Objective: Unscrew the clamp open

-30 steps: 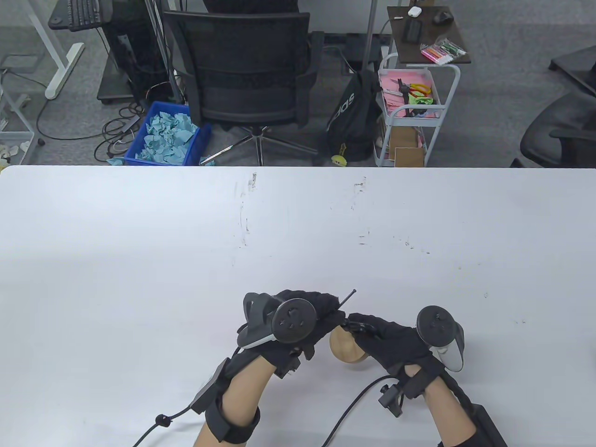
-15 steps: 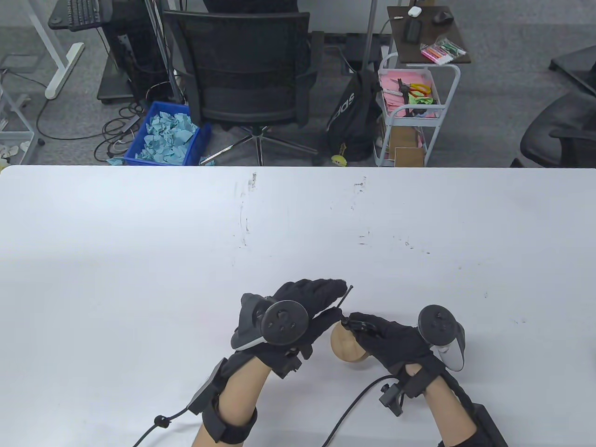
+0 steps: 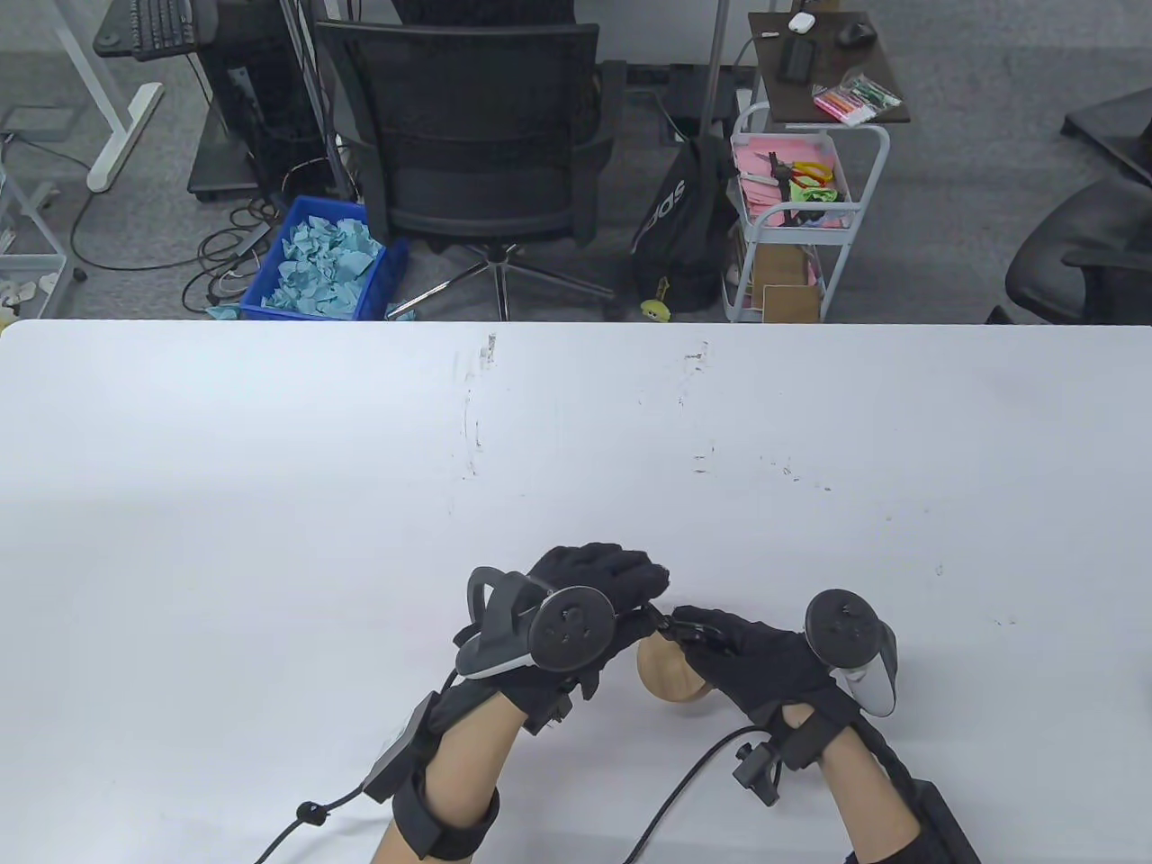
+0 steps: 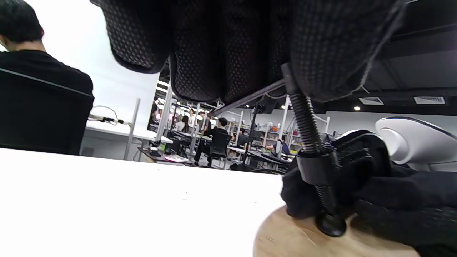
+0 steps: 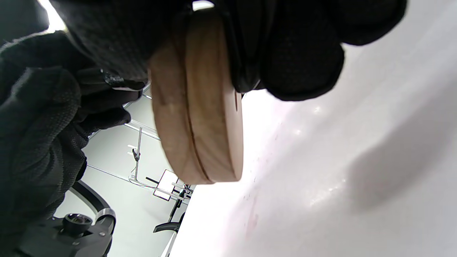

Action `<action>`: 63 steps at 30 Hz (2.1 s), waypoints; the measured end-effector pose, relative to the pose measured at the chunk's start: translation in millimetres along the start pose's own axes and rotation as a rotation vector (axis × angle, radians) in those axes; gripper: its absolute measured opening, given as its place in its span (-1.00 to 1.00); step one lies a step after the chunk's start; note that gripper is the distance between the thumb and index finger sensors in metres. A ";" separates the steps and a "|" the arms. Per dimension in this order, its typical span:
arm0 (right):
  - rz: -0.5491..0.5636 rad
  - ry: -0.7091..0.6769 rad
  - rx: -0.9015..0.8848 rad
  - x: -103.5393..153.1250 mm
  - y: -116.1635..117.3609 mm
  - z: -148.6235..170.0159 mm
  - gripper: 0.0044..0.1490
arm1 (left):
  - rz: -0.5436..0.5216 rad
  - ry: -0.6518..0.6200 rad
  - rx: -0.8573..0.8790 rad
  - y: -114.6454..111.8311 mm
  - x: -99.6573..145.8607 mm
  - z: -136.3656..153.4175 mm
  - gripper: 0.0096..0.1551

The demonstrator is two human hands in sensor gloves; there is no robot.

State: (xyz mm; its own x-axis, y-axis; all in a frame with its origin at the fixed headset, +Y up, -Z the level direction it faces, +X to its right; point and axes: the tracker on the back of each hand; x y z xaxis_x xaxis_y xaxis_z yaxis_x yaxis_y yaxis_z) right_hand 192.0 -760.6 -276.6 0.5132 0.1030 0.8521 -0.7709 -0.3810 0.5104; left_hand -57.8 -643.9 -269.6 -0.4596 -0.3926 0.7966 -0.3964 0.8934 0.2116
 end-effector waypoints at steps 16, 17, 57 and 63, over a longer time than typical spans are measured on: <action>0.030 -0.005 0.006 1.7 -6.2 1.2 -0.41 | 0.104 0.004 0.137 0.6 -4.2 9.3 -0.38; 0.032 -0.007 0.005 1.9 -6.9 1.1 -0.42 | 0.138 0.021 0.176 2.2 -3.6 14.1 -0.38; 0.007 -0.001 0.040 0.8 -4.1 0.8 -0.42 | 0.020 -0.055 0.155 -1.1 -0.7 -2.6 -0.43; 0.019 -0.009 0.028 1.7 -8.6 2.4 -0.41 | 0.101 -0.052 0.030 -8.1 -2.5 -7.0 -0.40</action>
State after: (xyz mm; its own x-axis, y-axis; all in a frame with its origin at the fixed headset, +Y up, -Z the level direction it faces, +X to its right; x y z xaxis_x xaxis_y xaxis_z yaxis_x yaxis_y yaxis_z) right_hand 200.4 -759.3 -279.8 0.5018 0.0876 0.8606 -0.7698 -0.4085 0.4904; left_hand -47.9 -648.6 -269.3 -0.5385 -0.3122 0.7826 -0.3695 0.9223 0.1137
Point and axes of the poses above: the tracker on the back of each hand, its own z axis roughly to the little-finger side, its own x axis roughly from the fingertips to the wrist, y = z × x, and after that the axes turned 9 degrees about -z, right-handed
